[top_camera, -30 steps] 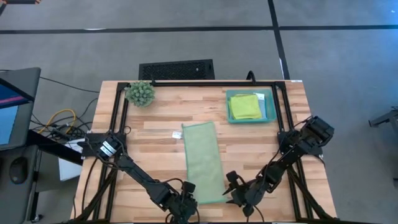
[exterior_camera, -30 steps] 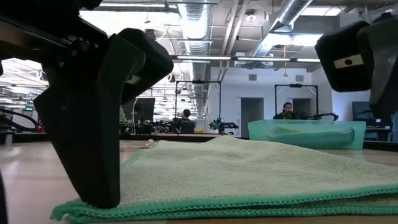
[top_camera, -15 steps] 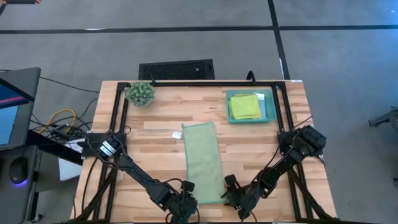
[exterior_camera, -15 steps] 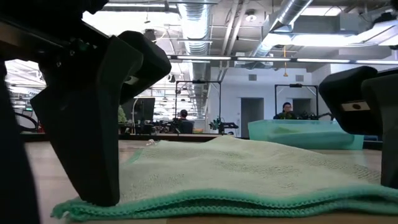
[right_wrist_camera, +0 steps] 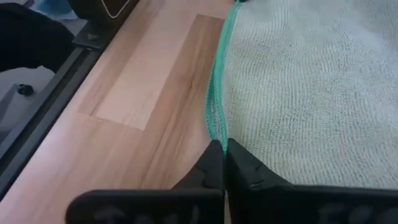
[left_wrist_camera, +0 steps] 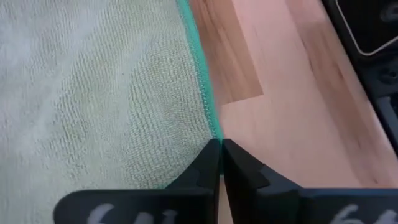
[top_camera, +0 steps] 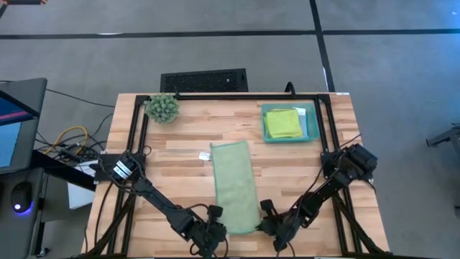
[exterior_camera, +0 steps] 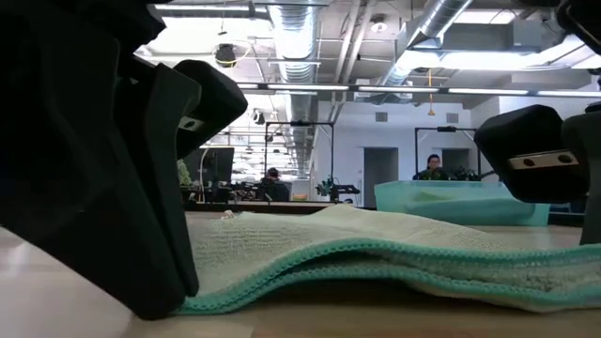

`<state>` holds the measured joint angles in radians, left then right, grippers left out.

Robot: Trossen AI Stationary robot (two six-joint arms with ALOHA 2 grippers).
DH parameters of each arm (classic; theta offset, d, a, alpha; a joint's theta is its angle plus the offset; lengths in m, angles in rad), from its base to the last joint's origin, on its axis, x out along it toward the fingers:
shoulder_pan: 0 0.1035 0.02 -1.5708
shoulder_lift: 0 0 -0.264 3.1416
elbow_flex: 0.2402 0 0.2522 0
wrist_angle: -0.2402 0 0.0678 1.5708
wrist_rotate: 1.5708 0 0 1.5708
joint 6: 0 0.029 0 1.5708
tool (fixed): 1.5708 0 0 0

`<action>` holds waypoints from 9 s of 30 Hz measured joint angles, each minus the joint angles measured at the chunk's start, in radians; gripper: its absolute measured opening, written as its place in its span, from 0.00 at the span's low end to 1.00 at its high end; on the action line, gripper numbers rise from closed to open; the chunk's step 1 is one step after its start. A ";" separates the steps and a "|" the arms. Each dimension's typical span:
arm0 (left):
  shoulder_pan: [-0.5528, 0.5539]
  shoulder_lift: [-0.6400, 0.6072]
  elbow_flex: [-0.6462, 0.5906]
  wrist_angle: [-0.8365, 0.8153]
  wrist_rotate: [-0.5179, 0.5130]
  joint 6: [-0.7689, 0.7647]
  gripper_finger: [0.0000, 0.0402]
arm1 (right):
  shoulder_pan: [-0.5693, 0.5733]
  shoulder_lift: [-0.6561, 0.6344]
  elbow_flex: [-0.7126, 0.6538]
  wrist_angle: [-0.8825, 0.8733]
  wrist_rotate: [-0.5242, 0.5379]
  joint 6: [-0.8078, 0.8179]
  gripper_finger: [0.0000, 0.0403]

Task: Fold microfiber towels
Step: Fold the light green microfiber cloth, then stack the light green microfiber cloth on top of the green microfiber in the blue bin

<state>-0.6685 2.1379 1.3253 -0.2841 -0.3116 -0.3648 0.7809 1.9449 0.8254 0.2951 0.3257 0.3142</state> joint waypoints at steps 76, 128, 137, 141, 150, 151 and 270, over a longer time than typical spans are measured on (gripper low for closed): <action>0.390 -0.319 0.155 -0.602 -0.317 0.061 0.34 | -0.619 -0.616 0.022 -0.637 -0.060 -0.269 0.56; 0.551 -0.260 -0.288 0.149 0.000 0.258 0.00 | -0.318 -0.328 -0.309 -0.108 0.093 0.250 0.00; 0.557 -0.348 -0.287 0.170 -0.108 0.450 0.00 | -0.317 -0.477 -0.309 -0.127 0.124 0.152 0.02; 0.554 -0.431 -0.287 0.139 -0.022 0.449 0.00 | -0.297 -0.614 -0.309 -0.164 0.122 0.151 0.03; 0.437 -0.419 -0.286 0.338 0.183 0.115 0.00 | -0.410 -0.845 -0.309 -0.337 0.029 0.309 0.01; 0.423 -0.404 -0.287 0.341 0.178 0.066 0.00 | -0.449 -0.839 -0.309 -0.344 -0.022 0.305 0.01; 0.152 -0.148 -0.035 -0.068 -0.277 -0.020 0.01 | -0.462 -0.453 -0.134 -0.551 -0.350 -0.127 0.02</action>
<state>-0.5163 1.9897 1.2903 -0.3518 -0.5885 -0.3849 0.3191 1.4922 0.6916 -0.2556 -0.0240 0.1871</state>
